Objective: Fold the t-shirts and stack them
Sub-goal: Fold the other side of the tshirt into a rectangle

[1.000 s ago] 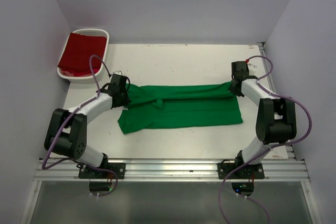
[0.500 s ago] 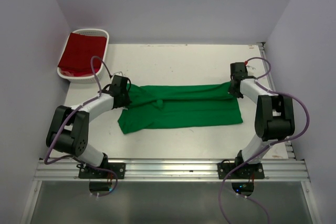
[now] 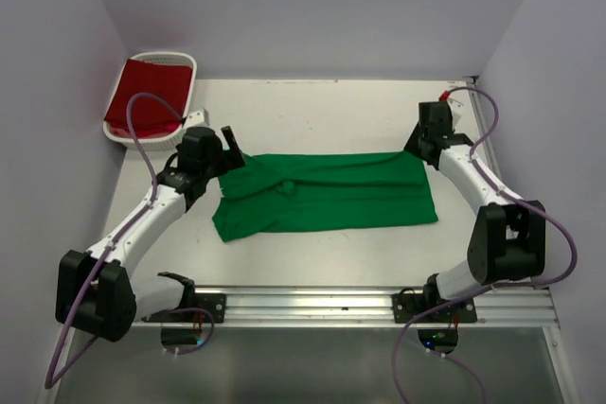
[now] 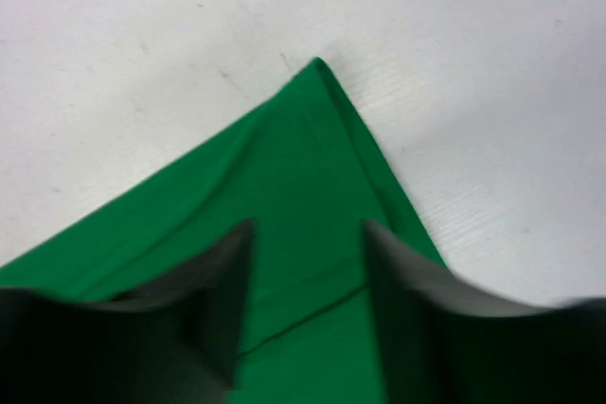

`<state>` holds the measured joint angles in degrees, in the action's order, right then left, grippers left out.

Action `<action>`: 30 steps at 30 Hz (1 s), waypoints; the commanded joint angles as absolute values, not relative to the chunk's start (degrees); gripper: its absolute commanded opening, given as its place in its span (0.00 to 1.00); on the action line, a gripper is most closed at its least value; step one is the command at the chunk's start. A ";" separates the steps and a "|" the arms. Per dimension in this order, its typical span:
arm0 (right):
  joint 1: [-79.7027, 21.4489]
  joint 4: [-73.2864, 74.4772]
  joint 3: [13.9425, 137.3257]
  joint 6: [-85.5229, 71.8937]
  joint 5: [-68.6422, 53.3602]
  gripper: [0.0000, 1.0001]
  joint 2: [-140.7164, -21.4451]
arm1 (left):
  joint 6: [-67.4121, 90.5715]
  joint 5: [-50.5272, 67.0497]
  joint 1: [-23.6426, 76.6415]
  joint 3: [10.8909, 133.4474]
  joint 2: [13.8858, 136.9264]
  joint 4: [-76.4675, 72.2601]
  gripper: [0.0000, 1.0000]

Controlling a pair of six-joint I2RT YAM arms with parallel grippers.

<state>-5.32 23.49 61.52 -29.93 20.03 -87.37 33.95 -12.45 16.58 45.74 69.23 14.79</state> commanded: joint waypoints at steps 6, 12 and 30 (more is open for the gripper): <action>-6.24 24.87 72.85 -28.39 11.52 0.00 -97.72 | 34.10 -8.09 16.87 52.11 81.00 8.71 0.32; -6.24 24.96 75.85 -28.74 7.04 0.00 -104.24 | 36.38 -6.15 17.05 55.02 89.73 8.09 0.00; -23.80 7.48 65.83 -28.56 -24.60 0.00 -100.64 | 36.30 -5.63 22.06 50.36 83.05 7.65 0.00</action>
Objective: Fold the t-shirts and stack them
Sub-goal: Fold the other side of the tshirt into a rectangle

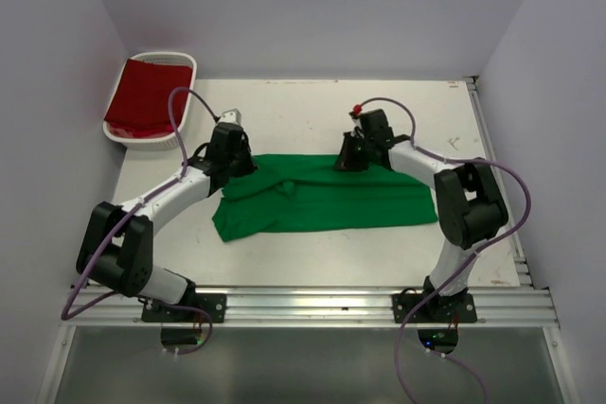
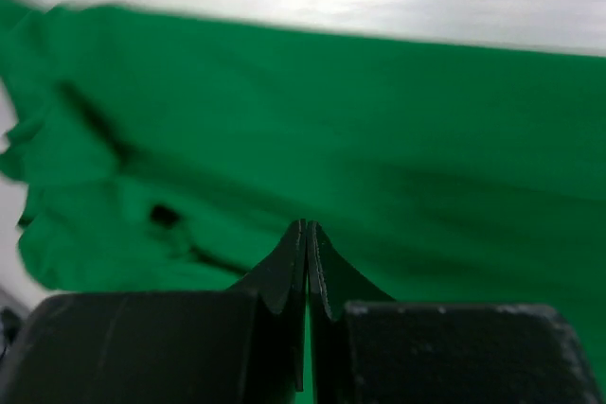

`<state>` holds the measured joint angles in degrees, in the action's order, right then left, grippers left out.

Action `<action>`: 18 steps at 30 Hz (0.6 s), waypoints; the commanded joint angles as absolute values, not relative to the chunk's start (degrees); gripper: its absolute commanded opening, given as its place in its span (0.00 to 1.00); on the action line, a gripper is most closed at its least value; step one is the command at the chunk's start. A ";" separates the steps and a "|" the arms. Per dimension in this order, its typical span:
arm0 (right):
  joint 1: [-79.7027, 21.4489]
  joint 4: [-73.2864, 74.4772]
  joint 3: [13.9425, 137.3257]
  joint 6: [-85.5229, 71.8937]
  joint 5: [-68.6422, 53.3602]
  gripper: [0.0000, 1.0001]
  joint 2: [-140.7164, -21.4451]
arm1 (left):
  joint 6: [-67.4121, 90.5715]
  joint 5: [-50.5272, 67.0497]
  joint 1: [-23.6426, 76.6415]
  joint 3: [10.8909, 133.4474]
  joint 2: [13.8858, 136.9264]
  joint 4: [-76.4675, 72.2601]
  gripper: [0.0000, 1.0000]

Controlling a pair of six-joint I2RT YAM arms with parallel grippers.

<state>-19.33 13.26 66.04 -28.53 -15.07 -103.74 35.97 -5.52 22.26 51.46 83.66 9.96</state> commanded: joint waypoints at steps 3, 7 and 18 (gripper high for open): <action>-27.77 6.59 66.53 -29.44 -25.40 0.00 -101.07 | 36.30 -5.36 22.06 49.92 83.85 7.29 0.00; -29.35 6.77 67.76 -30.67 -25.75 0.00 -103.35 | 36.30 -5.19 22.06 49.57 84.37 6.94 0.00; -34.45 4.31 70.66 -33.40 -28.56 0.00 -108.71 | 36.21 -5.45 22.06 49.39 86.04 6.33 0.00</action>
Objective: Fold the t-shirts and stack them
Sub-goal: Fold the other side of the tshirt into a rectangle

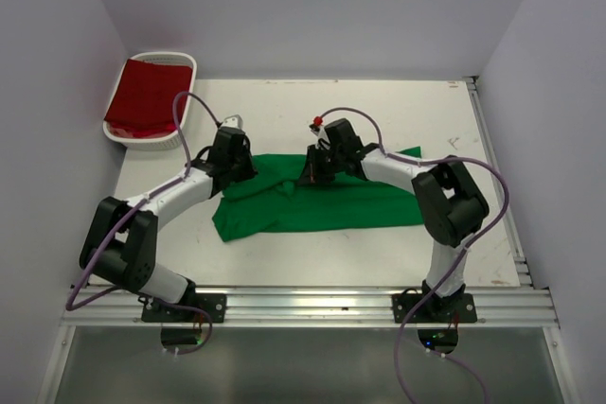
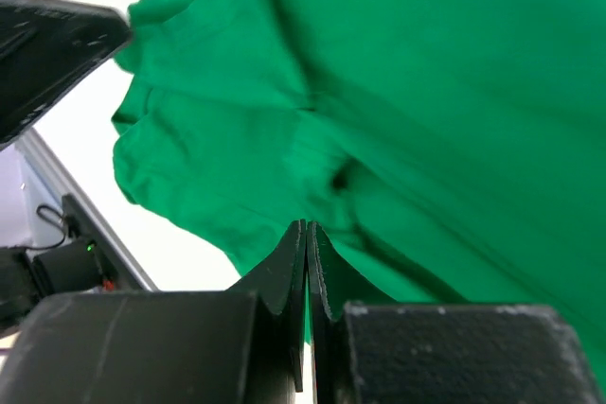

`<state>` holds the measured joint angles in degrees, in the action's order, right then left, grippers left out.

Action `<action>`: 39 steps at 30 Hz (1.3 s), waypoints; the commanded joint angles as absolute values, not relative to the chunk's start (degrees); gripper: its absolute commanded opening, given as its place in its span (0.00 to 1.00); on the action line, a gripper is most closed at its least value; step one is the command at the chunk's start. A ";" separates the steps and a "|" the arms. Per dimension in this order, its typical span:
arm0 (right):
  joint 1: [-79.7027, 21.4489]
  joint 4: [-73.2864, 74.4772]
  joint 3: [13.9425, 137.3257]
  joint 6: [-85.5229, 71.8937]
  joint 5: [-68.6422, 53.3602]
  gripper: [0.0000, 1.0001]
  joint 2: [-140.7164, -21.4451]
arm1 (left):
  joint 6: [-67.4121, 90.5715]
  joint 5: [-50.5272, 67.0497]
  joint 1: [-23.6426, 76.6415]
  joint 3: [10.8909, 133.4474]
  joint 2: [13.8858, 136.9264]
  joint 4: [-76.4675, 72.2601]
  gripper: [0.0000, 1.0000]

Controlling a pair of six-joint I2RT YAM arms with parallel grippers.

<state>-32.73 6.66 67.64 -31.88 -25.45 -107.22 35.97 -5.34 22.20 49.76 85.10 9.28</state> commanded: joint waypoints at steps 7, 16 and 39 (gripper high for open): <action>-36.12 4.83 72.77 -33.75 -27.16 0.00 -111.35 | 36.21 -6.06 22.06 49.22 86.04 6.59 0.00; -36.56 5.63 75.50 -34.10 -22.42 0.00 -119.17 | 36.12 -6.41 21.97 48.52 85.96 6.59 0.00; -38.41 14.67 73.38 -25.32 -3.29 0.00 -99.15 | 36.30 -7.38 22.06 45.44 84.72 6.51 0.00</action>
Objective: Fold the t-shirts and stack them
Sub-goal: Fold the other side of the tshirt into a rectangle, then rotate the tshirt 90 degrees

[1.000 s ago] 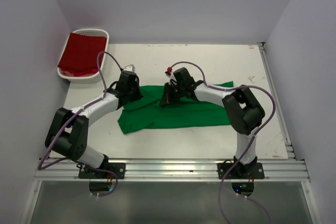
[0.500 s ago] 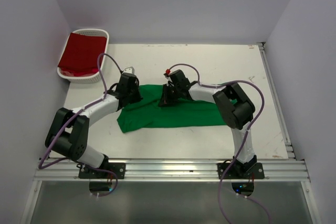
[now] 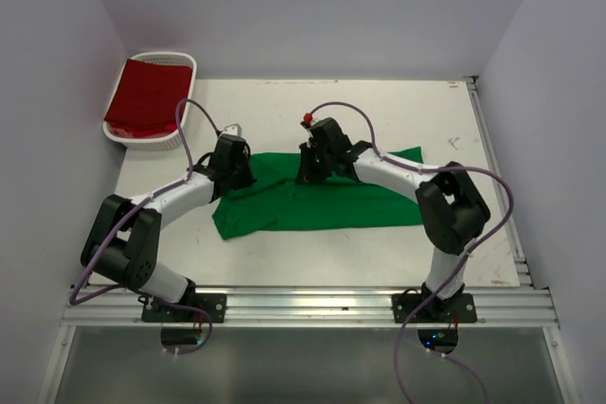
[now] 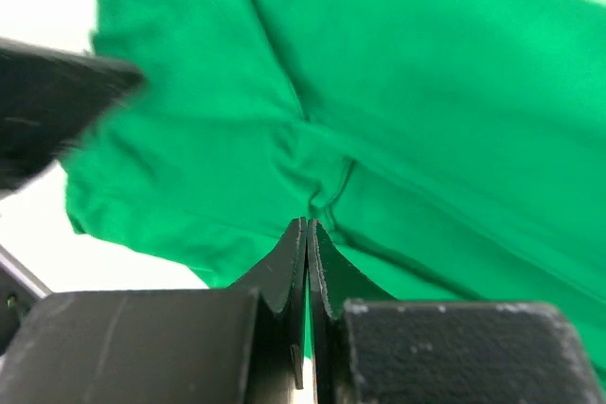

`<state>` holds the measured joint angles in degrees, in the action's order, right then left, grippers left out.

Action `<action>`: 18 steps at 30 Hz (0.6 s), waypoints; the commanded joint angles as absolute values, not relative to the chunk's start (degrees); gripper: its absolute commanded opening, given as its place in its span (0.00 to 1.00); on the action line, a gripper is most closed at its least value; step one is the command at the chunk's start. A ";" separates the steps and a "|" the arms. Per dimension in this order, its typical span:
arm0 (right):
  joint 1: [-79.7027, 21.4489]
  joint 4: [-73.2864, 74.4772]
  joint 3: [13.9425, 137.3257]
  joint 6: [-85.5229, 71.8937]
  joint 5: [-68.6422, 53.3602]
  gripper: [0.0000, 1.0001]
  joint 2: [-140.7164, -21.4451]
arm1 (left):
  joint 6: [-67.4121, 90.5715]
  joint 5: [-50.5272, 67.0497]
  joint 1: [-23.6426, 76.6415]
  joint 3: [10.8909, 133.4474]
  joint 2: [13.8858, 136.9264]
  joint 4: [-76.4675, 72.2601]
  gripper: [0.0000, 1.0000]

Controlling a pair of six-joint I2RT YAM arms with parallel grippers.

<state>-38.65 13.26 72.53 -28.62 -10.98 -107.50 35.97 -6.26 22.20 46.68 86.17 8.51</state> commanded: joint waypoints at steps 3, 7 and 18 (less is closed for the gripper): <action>-38.32 20.11 75.92 -24.52 6.20 0.00 -99.14 | 36.74 -6.16 22.06 44.48 85.52 5.28 0.00; -36.13 30.30 81.03 -26.01 22.56 0.00 -103.96 | 37.44 -4.49 22.06 44.03 87.62 4.13 0.00; -22.94 30.50 76.65 -29.44 25.93 0.00 -107.93 | 40.87 -1.05 25.40 42.19 86.93 3.07 0.00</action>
